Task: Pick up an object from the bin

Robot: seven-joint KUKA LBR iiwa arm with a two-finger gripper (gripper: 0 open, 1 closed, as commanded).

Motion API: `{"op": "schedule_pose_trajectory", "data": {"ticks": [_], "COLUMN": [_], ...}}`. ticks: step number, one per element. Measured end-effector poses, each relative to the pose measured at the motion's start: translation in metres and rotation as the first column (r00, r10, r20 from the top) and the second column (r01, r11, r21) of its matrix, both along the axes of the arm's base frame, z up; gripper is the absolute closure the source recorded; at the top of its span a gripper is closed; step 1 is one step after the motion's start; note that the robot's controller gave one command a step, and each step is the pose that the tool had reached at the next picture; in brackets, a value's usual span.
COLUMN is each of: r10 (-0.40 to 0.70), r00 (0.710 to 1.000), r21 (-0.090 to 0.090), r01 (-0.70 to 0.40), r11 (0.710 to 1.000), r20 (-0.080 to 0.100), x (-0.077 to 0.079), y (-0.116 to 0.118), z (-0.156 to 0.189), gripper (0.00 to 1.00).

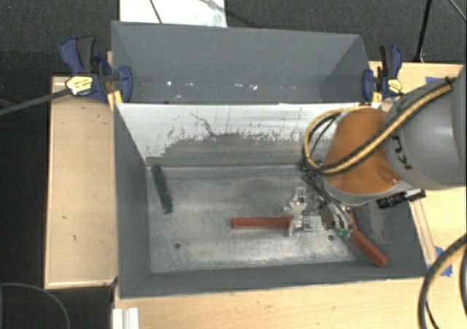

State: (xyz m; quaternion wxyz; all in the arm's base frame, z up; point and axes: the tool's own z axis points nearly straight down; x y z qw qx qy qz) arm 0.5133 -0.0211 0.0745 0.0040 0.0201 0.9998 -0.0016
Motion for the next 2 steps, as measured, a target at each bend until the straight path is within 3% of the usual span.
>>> {"op": "schedule_pose_trajectory", "data": {"ticks": [1, 2], "r10": [0.094, 0.168], "r00": [0.996, 0.986], "r21": [-0.001, 0.003], "r01": [-0.094, -0.168], "r11": [0.996, 0.986], "r20": [-0.005, -0.001], "x": [0.002, -0.008], "y": [0.001, 0.017], "z": [0.004, 0.036], "gripper": [1.0, 1.0]}}
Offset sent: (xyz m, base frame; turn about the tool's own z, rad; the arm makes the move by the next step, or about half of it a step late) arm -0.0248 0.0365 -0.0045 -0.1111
